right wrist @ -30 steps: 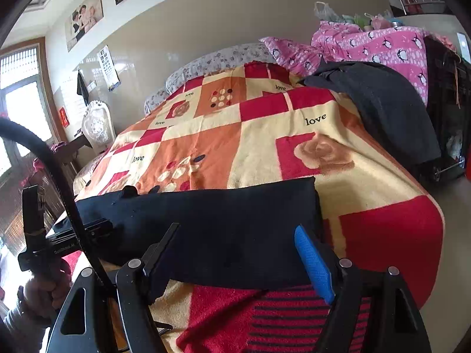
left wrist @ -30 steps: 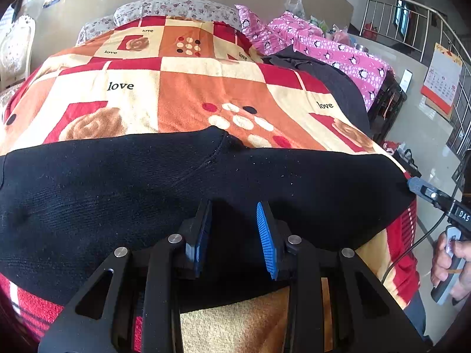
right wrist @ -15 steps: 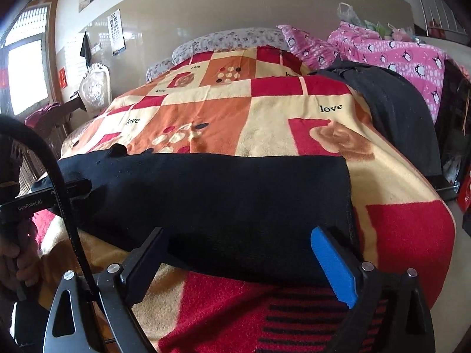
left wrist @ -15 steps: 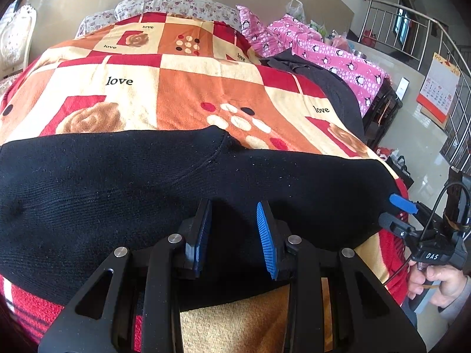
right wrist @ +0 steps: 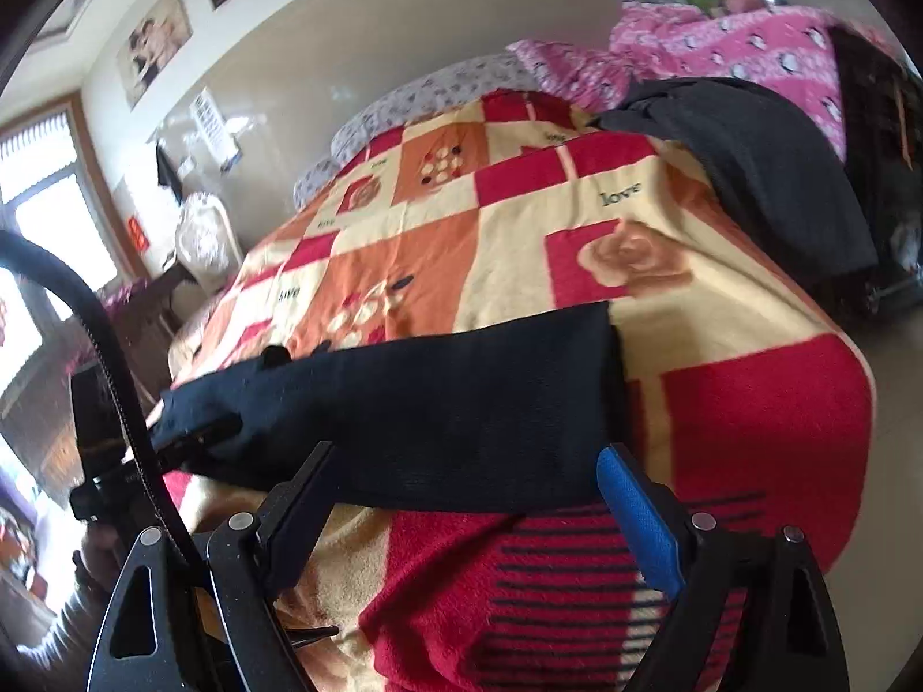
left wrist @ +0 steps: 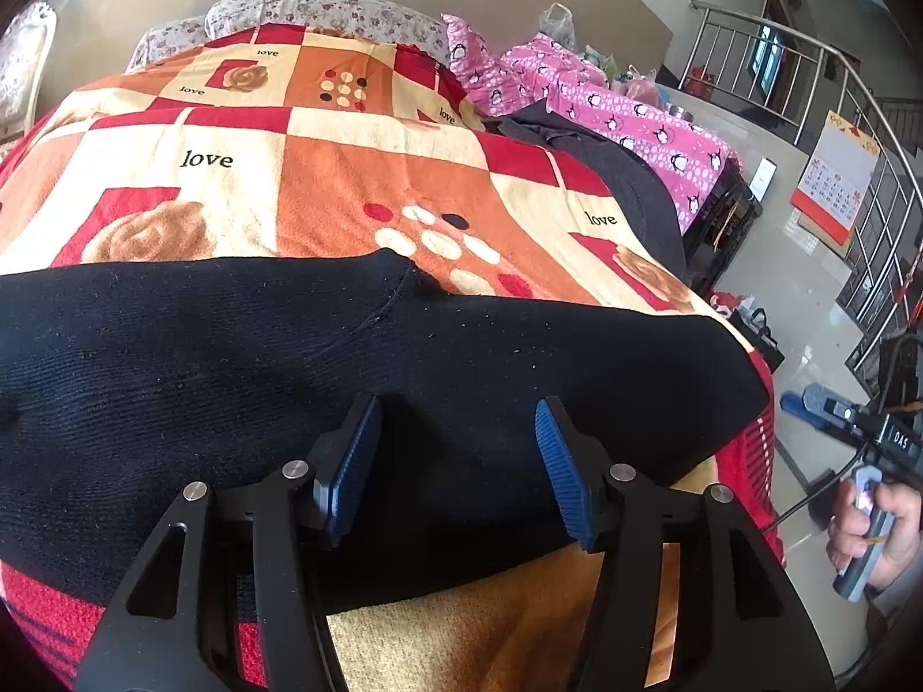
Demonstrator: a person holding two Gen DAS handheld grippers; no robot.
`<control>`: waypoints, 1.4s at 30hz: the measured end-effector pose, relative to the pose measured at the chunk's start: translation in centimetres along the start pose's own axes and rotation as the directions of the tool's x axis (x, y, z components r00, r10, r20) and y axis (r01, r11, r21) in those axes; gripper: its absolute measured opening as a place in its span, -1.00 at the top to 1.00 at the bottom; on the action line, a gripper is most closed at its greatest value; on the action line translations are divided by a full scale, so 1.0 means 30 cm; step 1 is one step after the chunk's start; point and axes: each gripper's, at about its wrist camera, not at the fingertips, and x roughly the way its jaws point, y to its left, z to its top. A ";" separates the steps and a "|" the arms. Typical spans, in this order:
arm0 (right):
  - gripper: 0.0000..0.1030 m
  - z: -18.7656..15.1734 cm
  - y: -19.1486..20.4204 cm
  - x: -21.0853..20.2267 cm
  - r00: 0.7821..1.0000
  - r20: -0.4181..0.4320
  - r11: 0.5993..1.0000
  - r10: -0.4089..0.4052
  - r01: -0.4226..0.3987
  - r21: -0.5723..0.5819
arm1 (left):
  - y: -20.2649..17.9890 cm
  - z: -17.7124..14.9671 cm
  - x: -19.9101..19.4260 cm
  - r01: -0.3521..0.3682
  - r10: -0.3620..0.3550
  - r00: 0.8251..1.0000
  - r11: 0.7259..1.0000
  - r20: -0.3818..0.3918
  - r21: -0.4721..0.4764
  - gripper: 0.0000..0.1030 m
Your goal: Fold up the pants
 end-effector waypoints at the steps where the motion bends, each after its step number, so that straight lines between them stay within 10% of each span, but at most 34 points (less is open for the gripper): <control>1: -0.72 -0.014 -0.027 -0.012 1.000 -0.007 0.999 -0.001 0.002 0.039 | 0.002 0.000 0.000 0.003 -0.003 1.000 1.000 0.002 -0.005 -0.08; 11: -0.70 -0.080 -0.174 0.044 0.975 0.088 0.937 0.205 -0.221 0.272 | 0.034 0.005 -0.009 0.059 -0.058 0.998 0.996 0.015 -0.069 -0.08; 20: -0.61 -0.107 -0.325 0.068 0.834 0.283 0.666 0.474 -0.549 0.505 | 0.028 0.006 -0.008 0.056 -0.055 0.998 0.996 0.020 -0.072 -0.08; 27: -0.23 -0.064 -0.279 0.078 0.829 0.237 0.715 0.506 -0.557 0.422 | 0.032 0.007 -0.008 0.053 -0.052 0.998 0.996 0.021 -0.071 -0.09; 32: 0.32 -0.045 -0.246 0.133 0.929 0.134 0.847 0.345 -0.370 0.383 | 0.031 0.007 -0.008 0.054 -0.053 0.998 0.996 0.022 -0.073 -0.09; 42: 0.45 -0.051 -0.170 0.107 0.972 0.162 0.949 0.170 -0.206 0.239 | -0.069 0.069 0.003 0.081 -0.083 0.996 0.995 -0.042 -0.059 -0.09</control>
